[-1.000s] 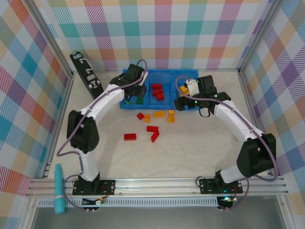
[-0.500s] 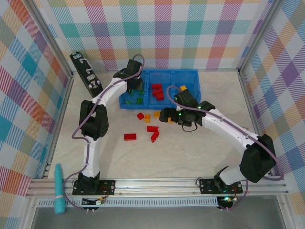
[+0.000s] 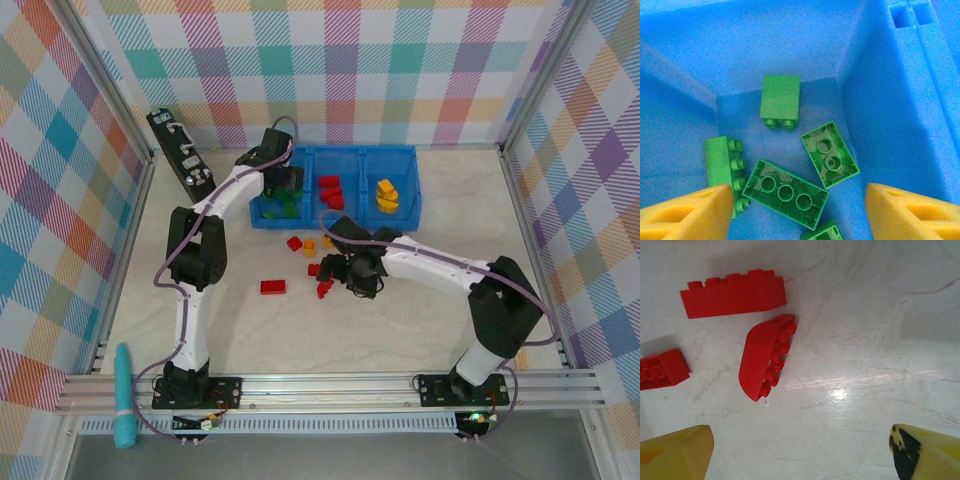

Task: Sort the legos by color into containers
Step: Place the lego in the container, then pick up the lego from the center of the table.

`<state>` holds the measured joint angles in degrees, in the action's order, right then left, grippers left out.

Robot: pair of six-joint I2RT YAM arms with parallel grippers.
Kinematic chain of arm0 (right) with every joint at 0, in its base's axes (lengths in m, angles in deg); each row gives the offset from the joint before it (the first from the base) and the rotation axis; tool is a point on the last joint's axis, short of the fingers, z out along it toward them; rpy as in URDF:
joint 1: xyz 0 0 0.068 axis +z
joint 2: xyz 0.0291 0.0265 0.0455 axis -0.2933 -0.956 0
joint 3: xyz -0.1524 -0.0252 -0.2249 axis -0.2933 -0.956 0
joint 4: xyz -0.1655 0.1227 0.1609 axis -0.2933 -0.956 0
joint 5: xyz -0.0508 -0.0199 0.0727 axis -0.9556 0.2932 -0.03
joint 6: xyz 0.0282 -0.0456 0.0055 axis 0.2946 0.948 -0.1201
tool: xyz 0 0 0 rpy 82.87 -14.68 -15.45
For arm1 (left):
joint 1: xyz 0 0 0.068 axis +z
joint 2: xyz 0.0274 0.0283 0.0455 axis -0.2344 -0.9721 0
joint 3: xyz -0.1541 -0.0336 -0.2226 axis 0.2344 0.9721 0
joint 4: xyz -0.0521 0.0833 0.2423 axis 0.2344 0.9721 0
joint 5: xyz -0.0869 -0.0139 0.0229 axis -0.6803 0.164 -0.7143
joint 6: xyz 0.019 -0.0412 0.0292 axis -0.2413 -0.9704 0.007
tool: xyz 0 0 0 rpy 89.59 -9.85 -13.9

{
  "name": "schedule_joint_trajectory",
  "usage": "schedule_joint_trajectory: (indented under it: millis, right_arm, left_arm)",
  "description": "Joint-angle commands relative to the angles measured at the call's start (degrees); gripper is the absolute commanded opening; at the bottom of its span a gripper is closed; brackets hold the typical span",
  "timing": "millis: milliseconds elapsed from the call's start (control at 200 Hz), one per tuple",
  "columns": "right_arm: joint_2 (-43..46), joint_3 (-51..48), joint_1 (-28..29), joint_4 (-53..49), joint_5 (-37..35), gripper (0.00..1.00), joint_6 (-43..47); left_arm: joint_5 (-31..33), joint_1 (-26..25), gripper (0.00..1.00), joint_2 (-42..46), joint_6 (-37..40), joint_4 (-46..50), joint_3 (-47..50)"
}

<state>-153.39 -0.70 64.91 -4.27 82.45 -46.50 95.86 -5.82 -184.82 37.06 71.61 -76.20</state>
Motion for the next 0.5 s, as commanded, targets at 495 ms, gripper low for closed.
schedule_joint_trajectory:
  millis: [495]
  right_arm:
    - [-11.1,5.7,2.3,3.0,-0.3,0.84,-5.2]
  left_arm:
    - [-2.2,1.0,0.75,22.0,8.4,1.3,2.2]
